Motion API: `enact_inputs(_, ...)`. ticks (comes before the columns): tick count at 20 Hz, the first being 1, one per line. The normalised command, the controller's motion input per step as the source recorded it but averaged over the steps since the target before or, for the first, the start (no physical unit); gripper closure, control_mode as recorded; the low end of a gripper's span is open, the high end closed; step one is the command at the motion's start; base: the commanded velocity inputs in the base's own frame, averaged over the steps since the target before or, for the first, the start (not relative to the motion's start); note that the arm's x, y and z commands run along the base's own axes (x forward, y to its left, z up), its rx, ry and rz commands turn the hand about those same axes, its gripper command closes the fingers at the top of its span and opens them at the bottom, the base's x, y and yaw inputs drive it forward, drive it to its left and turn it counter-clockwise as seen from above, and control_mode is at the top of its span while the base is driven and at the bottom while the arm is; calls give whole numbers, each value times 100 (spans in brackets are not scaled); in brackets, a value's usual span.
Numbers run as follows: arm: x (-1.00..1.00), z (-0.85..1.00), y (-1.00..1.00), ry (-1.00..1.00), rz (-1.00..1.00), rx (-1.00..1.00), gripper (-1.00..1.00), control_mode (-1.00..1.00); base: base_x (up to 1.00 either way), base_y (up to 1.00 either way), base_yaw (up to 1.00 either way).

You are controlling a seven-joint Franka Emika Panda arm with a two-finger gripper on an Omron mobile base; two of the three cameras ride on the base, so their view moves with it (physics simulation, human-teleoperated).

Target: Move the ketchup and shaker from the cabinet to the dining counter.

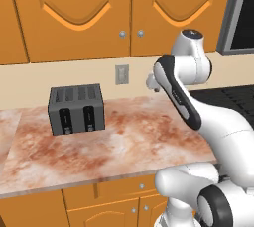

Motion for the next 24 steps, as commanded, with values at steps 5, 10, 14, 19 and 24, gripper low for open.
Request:
enact_inputs(5,-2,15,24,-35,-2,-6,-100,-100,0,0,0)
enact_inputs(10,6,21,21,-22,-10,-1,-100,-100,0,0,0)
enact_inputs(14,9,31,15,-6,-8,1,-100,-100,0,0,0)
enact_inputs(19,12,32,17,0,-1,10,-100,-100,0,0,0)
enact_inputs(24,24,35,17,5,0,12,-100,-100,0,0,0)
